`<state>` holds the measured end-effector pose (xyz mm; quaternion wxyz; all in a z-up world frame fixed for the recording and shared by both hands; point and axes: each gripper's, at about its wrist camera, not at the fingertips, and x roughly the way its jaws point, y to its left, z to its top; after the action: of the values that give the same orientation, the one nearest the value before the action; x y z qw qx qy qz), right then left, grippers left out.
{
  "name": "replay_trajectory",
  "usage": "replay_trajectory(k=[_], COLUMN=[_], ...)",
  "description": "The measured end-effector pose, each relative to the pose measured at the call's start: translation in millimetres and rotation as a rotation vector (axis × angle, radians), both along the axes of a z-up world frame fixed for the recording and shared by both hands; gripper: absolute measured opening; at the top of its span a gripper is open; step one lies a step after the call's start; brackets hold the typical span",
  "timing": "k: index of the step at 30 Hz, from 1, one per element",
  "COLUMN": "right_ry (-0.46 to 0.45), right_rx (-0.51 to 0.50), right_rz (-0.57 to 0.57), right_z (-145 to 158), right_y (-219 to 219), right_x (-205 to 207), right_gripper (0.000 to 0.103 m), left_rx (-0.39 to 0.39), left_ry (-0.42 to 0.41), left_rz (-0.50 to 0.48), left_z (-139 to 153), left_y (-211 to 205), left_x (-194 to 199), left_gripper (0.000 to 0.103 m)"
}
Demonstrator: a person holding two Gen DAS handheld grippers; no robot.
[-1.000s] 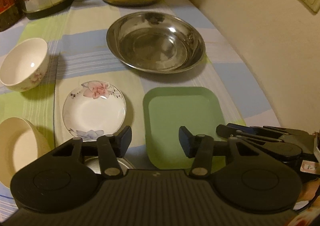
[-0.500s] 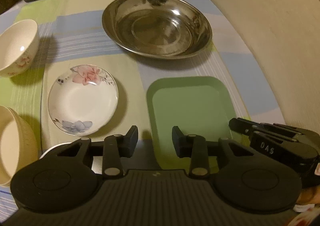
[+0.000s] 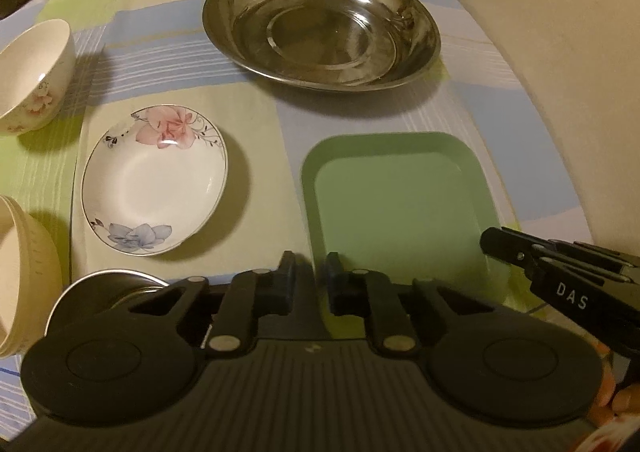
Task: Organize plates and bowls
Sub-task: 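Close the right gripper on the green square plate's rim and lift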
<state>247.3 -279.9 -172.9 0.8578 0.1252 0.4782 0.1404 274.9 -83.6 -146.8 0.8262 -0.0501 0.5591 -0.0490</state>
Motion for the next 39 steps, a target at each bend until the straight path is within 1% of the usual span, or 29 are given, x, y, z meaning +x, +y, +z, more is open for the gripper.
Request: replay_trajectory(k=[1,2,10,17,21,26,32,39], right_ry=[-0.004,-0.007,-0.012,-0.011,-0.026,-0.044,-0.077,-0.124], right_rx=[-0.002,-0.003,0.001,0.002,0.002,0.003,0.008,0.000], right_rz=[0.007,0.014,0.038,0.032,0.019,-0.005,-0.036,-0.031], right_z=[-0.2,-0.5,-1.9,-0.9,7.6,20.8,39.0,52.0], right_y=[0.4,0.5,-0.8,-3.4,-5.7,-3.0,2.6,17.6], right_x=[0.4,0.7,2.7,3.2,2.2,6.0,17.7,47.2], right_gripper=[0.005,0.005,0.004,0.005,0.005,0.004,0.005,0.005], left_rx=[-0.016,-0.020,-0.006,-0.021,-0.035,-0.051,-0.062,-0.058], left_ry=[0.003,0.005,-0.014,-0.041,-0.057,-0.085,-0.138,-0.180], left_rz=[0.001,0.011,0.026,0.019,0.008,-0.009,-0.028,-0.014], left_z=[-0.4,-0.4,-1.1,3.5,10.3,21.7,39.5,48.8], left_y=[0.2,-0.1,-2.9,-4.6,-2.8,2.8,12.4,25.8], left_x=[0.1,-0.7,-3.2,-6.7,-3.9,7.3,25.0,56.6], left_gripper=[0.005,0.005,0.005,0.005,0.005,0.005,0.004,0.004])
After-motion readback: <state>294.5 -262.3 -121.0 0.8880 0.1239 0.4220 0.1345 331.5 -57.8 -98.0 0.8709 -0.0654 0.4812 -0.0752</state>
